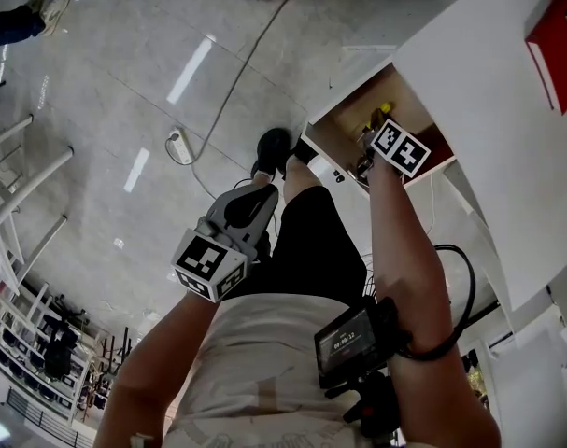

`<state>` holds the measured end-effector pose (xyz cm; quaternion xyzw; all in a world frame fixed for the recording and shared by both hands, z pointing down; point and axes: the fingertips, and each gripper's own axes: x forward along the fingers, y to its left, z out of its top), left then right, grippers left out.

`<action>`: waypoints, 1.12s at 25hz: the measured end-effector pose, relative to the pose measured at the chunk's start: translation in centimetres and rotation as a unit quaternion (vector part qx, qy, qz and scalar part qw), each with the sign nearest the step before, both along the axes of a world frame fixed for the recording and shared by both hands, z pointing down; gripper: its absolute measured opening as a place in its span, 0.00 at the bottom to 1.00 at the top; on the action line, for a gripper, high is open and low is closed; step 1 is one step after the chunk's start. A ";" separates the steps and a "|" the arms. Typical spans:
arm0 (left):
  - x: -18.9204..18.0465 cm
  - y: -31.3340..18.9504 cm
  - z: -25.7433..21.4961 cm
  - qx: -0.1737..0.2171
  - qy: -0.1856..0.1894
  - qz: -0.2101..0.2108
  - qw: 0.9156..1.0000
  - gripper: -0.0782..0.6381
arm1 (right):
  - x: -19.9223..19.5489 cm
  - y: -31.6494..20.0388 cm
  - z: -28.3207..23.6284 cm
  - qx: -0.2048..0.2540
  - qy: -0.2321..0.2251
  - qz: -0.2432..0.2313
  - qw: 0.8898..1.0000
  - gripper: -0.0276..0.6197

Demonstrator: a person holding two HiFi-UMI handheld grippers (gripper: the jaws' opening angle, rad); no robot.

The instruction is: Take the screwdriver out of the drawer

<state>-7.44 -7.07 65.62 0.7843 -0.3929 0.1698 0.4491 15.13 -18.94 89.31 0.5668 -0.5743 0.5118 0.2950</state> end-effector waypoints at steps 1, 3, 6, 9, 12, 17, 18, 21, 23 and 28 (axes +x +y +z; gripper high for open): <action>0.0 0.0 -0.2 0.002 -0.001 0.004 1.000 0.13 | 0.0 0.1 -0.3 0.003 -0.003 -0.001 1.000 0.13; 0.0 -0.1 -0.5 0.006 -0.001 0.010 1.000 0.13 | 0.1 0.2 -0.9 0.009 -0.009 0.003 1.000 0.13; -0.2 -0.1 -0.9 0.013 -0.002 0.019 1.000 0.13 | 0.4 0.3 -1.9 0.019 -0.014 0.013 1.000 0.13; -0.3 0.1 -1.3 0.019 -0.002 0.029 0.999 0.13 | 0.4 0.4 -3.0 0.032 -0.018 0.018 0.999 0.13; -0.6 0.3 -1.6 0.022 -0.002 0.034 0.999 0.13 | 0.3 0.4 -4.1 0.047 -0.024 0.023 0.998 0.13; -0.6 1.1 -2.0 0.026 -0.003 0.054 0.998 0.13 | 0.3 0.5 -6.1 0.071 -0.035 0.039 0.996 0.13; -0.6 1.3 -2.2 0.027 -0.002 0.059 0.998 0.13 | 0.4 0.7 -6.6 0.075 -0.036 0.044 0.996 0.13; -0.7 1.9 -2.9 0.032 0.000 0.067 0.997 0.13 | 0.7 1.1 -8.2 0.090 -0.039 0.051 0.994 0.13; -0.6 2.1 -3.3 0.035 0.001 0.072 0.997 0.13 | 0.9 1.3 -9.2 0.099 -0.041 0.053 0.993 0.13; -0.6 2.0 -3.8 0.044 0.006 0.081 0.996 0.13 | 1.2 2.0 -11.1 0.116 -0.042 0.058 0.991 0.13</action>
